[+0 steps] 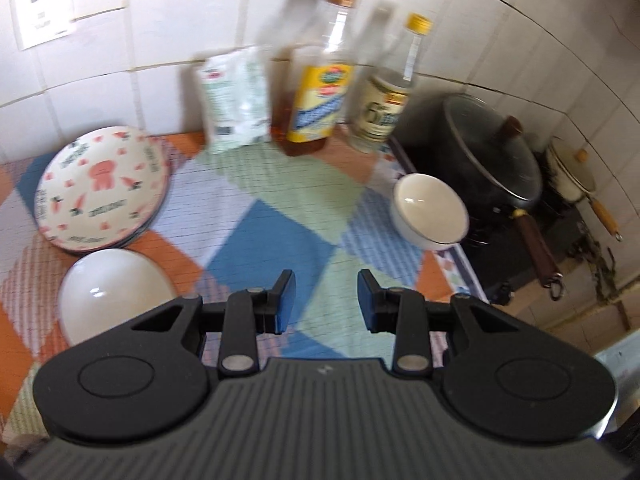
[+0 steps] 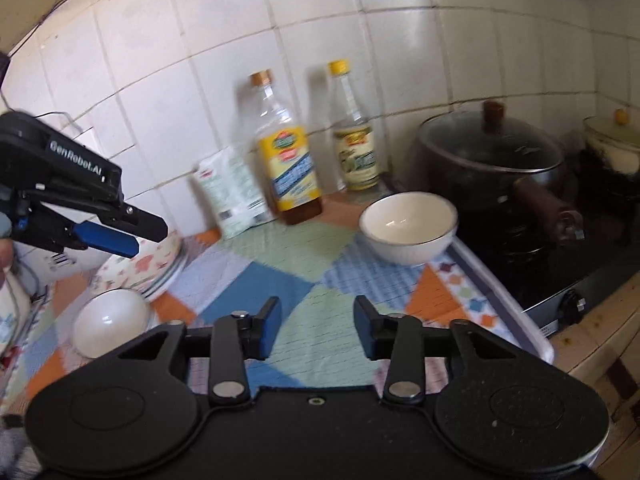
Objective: Organize plates and bowls
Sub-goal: 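Move both grippers to the small white bowl beside the stove, then close both grippers on the rim of the small white bowl, then lift the small bowl and carry it over the nested bowls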
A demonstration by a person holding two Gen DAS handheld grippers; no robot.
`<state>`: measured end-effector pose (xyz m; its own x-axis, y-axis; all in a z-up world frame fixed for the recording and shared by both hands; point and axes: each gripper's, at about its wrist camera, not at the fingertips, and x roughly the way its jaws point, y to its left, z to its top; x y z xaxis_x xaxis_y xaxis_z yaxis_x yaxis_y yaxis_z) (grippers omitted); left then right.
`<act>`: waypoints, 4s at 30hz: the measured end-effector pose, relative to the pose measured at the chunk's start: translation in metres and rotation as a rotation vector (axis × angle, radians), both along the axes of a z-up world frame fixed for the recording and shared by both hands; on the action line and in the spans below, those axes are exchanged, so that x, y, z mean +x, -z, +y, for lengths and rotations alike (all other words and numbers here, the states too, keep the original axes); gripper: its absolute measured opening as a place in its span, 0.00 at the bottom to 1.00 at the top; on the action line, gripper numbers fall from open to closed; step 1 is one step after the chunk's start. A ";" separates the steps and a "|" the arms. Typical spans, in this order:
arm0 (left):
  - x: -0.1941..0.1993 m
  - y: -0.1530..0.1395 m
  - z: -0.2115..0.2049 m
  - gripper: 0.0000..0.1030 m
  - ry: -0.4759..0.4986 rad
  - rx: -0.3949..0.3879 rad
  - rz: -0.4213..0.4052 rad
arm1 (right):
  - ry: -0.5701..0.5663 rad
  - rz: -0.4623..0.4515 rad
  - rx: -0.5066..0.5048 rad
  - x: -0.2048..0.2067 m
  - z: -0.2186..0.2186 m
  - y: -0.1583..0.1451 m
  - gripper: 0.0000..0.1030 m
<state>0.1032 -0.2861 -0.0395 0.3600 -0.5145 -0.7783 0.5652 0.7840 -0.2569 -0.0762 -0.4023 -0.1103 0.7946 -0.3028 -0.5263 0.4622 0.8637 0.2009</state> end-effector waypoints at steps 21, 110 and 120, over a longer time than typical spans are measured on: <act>0.024 0.064 -0.128 0.40 0.030 -0.046 0.053 | 0.084 0.022 -0.002 0.042 -0.094 0.066 0.75; -0.018 0.052 0.034 0.09 0.044 0.062 -0.048 | -0.191 0.015 -0.112 0.060 0.056 0.031 0.93; -0.007 0.042 0.107 0.10 -0.064 0.056 -0.111 | -0.297 -0.019 -0.111 0.084 0.112 0.029 0.93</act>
<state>0.0961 -0.1788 -0.0812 0.4756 -0.4447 -0.7590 0.5363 0.8305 -0.1505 0.0079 -0.2905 -0.1396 0.8663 -0.1103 -0.4873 0.1832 0.9775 0.1044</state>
